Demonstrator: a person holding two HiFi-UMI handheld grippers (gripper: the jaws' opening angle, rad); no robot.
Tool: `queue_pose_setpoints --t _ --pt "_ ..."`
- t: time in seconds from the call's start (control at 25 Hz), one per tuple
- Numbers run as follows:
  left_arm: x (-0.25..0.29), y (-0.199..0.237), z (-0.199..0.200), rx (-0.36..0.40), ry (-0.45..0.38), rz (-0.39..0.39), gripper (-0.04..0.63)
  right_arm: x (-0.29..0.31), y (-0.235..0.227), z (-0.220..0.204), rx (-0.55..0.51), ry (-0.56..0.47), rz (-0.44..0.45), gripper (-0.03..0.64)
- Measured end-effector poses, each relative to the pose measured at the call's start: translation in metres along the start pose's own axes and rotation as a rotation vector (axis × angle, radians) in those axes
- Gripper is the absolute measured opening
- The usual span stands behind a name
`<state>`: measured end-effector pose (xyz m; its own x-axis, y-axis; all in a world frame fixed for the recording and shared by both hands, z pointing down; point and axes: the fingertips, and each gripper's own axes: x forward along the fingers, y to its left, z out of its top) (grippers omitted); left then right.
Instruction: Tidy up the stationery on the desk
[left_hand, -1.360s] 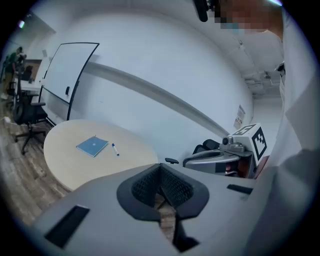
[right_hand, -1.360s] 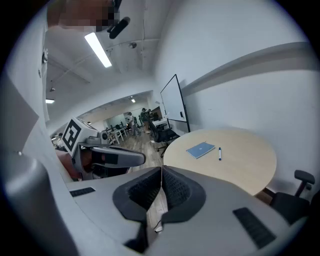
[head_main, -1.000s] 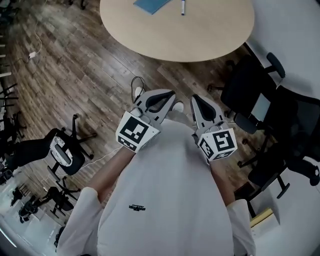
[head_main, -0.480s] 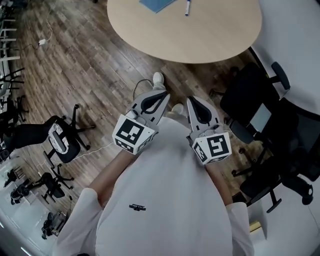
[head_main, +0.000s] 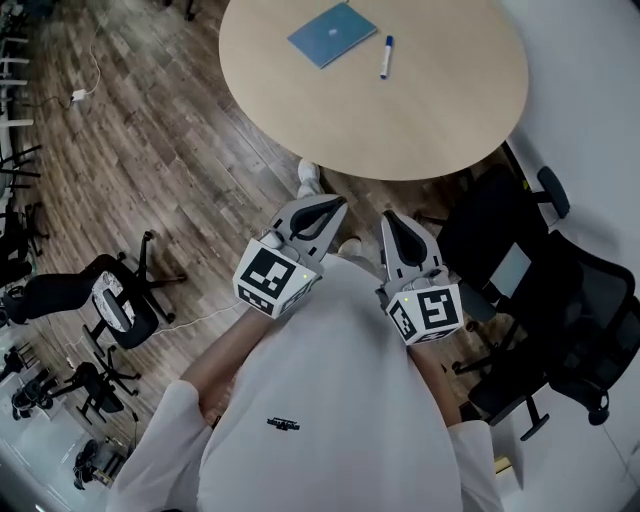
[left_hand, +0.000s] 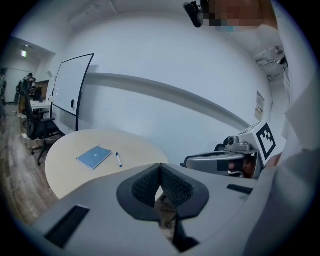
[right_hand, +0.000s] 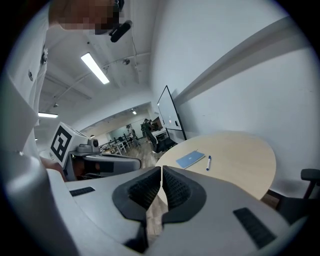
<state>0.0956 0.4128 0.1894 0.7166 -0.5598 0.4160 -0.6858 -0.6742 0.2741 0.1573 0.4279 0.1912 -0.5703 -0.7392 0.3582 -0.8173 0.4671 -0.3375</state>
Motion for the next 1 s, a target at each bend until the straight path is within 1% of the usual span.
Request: queue_pose_setpoints --t 0.12,0.28,0.4,0.52,0.72,0.92,1.0 --pt "0.005 0.042 0.024 -0.004 -0.012 -0.025 0.015 0.044 0.002 0.026 0.004 -0.016 -0.04 0.037" --pt "0.01 0.095 0.051 -0.029 -0.025 -0.076 0.015 0.106 0.002 0.059 0.023 -0.022 -0.103 0.037" --pt "0.014 0.136 0.069 -0.025 -0.028 -0.101 0.015 0.146 -0.003 0.082 0.031 -0.033 -0.156 0.037" --pt "0.023 0.169 0.085 -0.02 -0.03 -0.134 0.015 0.181 -0.009 0.094 0.044 -0.026 -0.201 0.037" --pt "0.041 0.201 0.094 -0.021 -0.023 -0.19 0.015 0.222 -0.014 0.111 0.04 -0.014 -0.24 0.037" --pt "0.055 0.211 0.095 -0.034 -0.018 -0.228 0.015 0.241 -0.025 0.113 0.067 0.001 -0.264 0.037" --pt "0.062 0.218 0.095 -0.038 -0.017 -0.228 0.015 0.251 -0.028 0.111 0.074 0.011 -0.267 0.037"
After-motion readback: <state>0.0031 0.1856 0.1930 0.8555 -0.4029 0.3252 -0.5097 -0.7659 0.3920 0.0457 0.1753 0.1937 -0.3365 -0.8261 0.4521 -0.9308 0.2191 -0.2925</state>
